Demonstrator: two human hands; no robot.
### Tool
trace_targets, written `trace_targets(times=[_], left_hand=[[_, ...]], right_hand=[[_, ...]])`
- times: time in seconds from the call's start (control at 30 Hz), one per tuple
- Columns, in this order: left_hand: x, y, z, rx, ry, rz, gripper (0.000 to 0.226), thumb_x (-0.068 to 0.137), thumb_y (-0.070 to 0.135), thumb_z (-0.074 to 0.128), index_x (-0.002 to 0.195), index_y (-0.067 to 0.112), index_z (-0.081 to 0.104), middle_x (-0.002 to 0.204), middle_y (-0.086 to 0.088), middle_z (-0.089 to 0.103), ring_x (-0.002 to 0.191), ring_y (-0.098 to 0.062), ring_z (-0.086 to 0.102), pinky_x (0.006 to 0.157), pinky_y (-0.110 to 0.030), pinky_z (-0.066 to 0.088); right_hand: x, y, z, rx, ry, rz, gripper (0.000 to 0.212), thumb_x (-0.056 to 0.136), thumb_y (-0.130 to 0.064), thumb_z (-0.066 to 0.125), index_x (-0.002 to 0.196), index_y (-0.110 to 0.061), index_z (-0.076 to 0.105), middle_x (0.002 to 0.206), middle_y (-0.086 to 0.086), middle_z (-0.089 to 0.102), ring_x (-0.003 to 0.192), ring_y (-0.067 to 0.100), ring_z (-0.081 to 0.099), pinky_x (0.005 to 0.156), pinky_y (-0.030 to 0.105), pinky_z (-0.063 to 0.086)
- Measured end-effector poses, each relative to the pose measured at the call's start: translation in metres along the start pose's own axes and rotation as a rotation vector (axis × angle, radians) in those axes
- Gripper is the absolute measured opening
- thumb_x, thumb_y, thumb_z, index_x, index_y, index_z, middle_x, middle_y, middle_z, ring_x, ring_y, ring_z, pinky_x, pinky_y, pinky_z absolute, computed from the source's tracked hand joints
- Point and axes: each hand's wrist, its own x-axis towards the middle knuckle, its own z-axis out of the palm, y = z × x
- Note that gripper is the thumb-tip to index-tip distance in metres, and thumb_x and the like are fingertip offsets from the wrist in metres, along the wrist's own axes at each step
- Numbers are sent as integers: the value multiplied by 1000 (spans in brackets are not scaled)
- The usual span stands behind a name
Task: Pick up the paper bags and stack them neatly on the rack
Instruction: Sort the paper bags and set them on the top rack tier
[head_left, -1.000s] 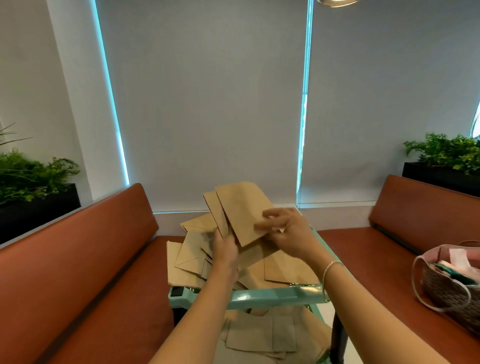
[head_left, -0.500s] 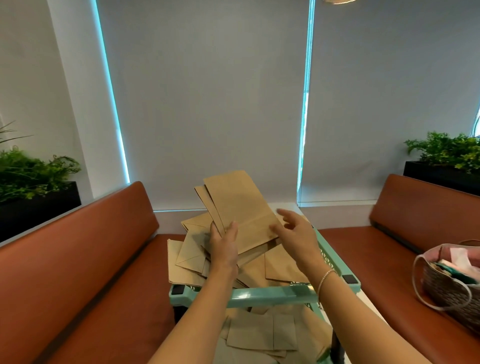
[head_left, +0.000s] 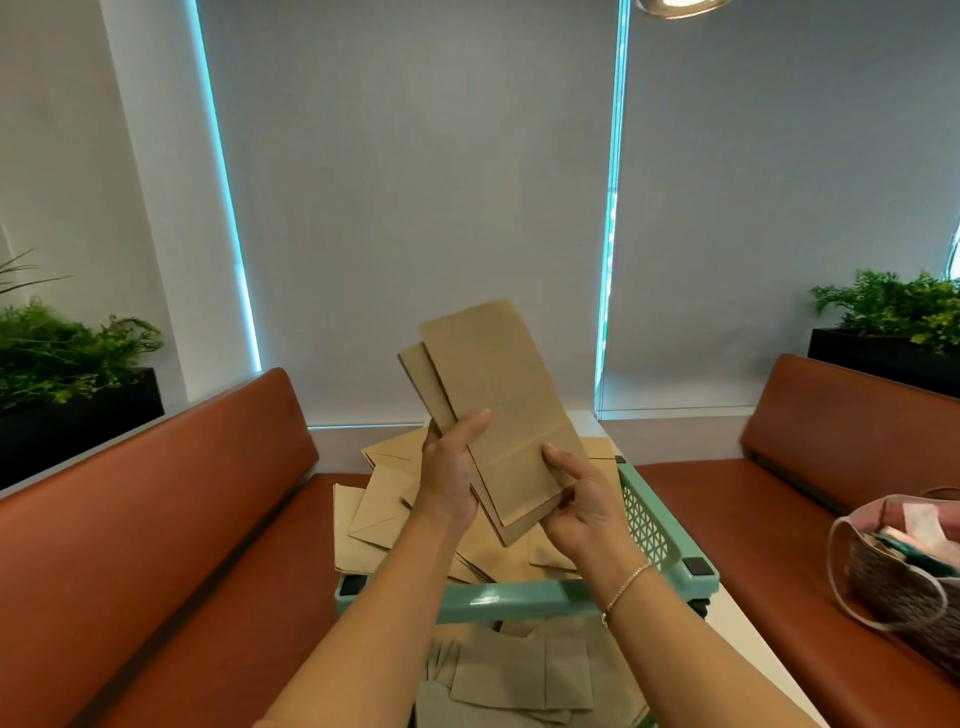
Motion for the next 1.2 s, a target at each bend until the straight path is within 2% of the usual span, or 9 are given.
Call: trace_targets(times=[0.17, 0.3, 0.37, 0.5, 0.67, 0.8, 0.9, 1.07, 1.2], left_hand=[[10, 28, 10, -36, 9, 115, 42, 85, 14, 62, 126, 10, 55, 114, -11, 65, 103, -25, 62, 89, -43, 51], [12, 37, 12, -55, 7, 200, 40, 86, 7, 61, 122, 20, 51, 103, -3, 65, 94, -18, 63, 80, -36, 54], [17, 45, 8, -78, 10, 218, 43, 87, 7, 61, 123, 27, 49, 101, -1, 64, 93, -15, 63, 78, -32, 54], [24, 51, 2, -44, 33, 257, 14, 85, 11, 65, 89, 23, 59, 91, 1, 63, 98, -20, 58, 82, -33, 52], [28, 42, -1, -40, 165, 283, 15, 74, 28, 78, 73, 29, 62, 95, -3, 61, 99, -24, 55, 104, -52, 40], [23, 39, 1, -2, 212, 338, 18, 78, 31, 74, 90, 31, 61, 100, 7, 61, 106, -18, 57, 96, -36, 48], [10, 26, 7, 80, 193, 356, 42, 82, 25, 71, 120, 25, 52, 108, 10, 61, 101, -7, 60, 80, -19, 50], [-13, -21, 9, 214, 173, 201, 52, 73, 23, 79, 118, 18, 53, 108, 4, 65, 100, -14, 63, 88, -36, 53], [-21, -33, 7, 187, 174, 156, 56, 69, 16, 81, 117, 16, 51, 111, -2, 64, 102, -19, 63, 84, -36, 54]], right_hand=[[-5, -2, 1, 25, 8, -7, 23, 76, -5, 69, 99, -7, 63, 92, 11, 67, 92, 29, 60, 88, 49, 48], [-8, 1, 7, 37, 21, -16, 23, 76, -6, 70, 98, -9, 63, 86, 9, 67, 84, 27, 62, 78, 47, 51], [-6, 0, 6, 32, 40, -29, 17, 76, -5, 71, 91, -10, 63, 80, 9, 69, 82, 27, 62, 86, 49, 50], [-6, 1, 4, 45, 35, -32, 16, 76, -10, 71, 89, -11, 62, 65, 6, 71, 82, 27, 62, 91, 52, 48], [-3, 5, 4, 134, 79, -10, 46, 72, -58, 67, 94, -18, 68, 84, 7, 73, 93, 28, 64, 92, 47, 47], [1, 3, 5, 90, 179, -39, 26, 74, -44, 66, 73, -20, 60, 71, 0, 65, 76, 21, 60, 77, 36, 48], [5, 7, 9, 68, 226, -63, 19, 72, -34, 65, 65, -20, 54, 64, -3, 61, 69, 18, 55, 68, 31, 45], [5, 8, 16, 72, 214, -86, 18, 73, -36, 62, 77, -19, 65, 76, 2, 70, 73, 23, 63, 70, 34, 53], [4, 7, 13, 32, 194, -95, 19, 76, -31, 60, 83, -14, 66, 79, 5, 70, 74, 26, 65, 67, 34, 54]])
